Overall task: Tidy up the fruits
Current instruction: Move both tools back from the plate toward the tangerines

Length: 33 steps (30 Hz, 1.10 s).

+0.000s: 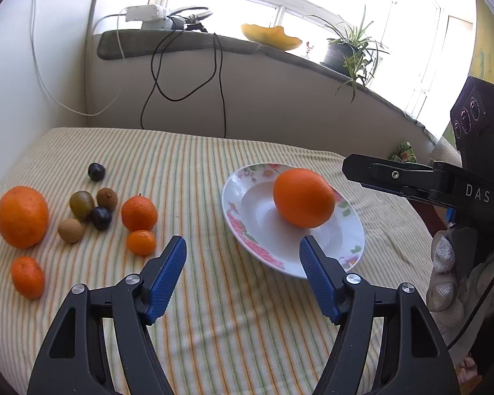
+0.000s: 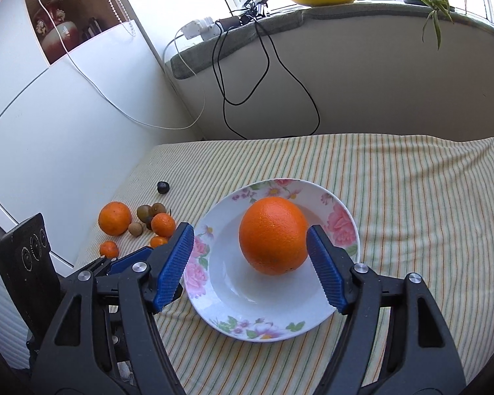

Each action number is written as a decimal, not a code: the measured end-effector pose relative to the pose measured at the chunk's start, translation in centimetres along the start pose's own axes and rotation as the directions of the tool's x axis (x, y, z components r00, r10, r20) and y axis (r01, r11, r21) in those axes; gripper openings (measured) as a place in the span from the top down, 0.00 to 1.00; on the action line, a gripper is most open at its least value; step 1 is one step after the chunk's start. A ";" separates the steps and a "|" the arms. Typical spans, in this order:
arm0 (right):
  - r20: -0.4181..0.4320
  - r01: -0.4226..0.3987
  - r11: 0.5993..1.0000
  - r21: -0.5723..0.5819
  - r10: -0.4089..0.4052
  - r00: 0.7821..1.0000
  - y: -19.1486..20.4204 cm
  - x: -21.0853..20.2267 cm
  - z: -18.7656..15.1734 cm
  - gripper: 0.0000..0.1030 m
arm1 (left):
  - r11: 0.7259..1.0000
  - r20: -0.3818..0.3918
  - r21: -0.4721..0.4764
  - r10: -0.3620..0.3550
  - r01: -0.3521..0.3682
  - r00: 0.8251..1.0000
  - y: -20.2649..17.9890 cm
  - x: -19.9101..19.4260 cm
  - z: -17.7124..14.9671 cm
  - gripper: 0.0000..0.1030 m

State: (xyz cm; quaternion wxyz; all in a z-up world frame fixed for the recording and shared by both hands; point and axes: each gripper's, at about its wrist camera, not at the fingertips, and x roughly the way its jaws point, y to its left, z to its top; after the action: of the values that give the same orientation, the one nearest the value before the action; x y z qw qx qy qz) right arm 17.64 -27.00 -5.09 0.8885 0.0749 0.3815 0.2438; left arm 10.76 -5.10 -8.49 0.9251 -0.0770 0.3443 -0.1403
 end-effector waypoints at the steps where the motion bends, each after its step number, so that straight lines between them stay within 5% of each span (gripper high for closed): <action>1: 0.004 -0.003 1.000 -0.011 0.003 1.000 0.5 -0.1 -0.1 0.28 | 1.000 0.001 0.002 0.014 -0.014 1.000 0.4 -0.5 -0.3 0.31; 4: 0.016 -0.008 0.998 -0.058 0.009 1.000 2.2 -0.5 -0.7 0.27 | 0.999 0.010 -0.013 0.052 -0.052 0.999 2.0 -2.1 -1.2 0.31; 8: 0.029 0.013 0.991 -0.136 -0.009 1.000 4.6 -0.5 -1.4 0.08 | 0.993 0.016 -0.050 0.105 -0.104 0.994 4.4 -3.8 -2.3 0.31; 19: -0.019 -0.023 0.971 -0.239 0.020 1.000 9.1 1.8 -2.0 0.08 | 0.965 0.011 -0.144 0.222 -0.218 0.975 10.4 -7.0 -4.9 0.31; 33: -0.088 -0.038 0.952 -0.304 0.011 0.996 11.8 5.3 -2.1 0.08 | 0.945 -0.003 -0.231 0.237 -0.231 0.972 14.5 -6.4 -5.8 0.32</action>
State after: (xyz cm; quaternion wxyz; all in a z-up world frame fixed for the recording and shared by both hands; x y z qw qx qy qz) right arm 14.81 -14.24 -6.16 0.8693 -0.0688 0.3757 0.3137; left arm 5.34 10.39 -12.35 0.9243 -0.1438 0.3534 0.0119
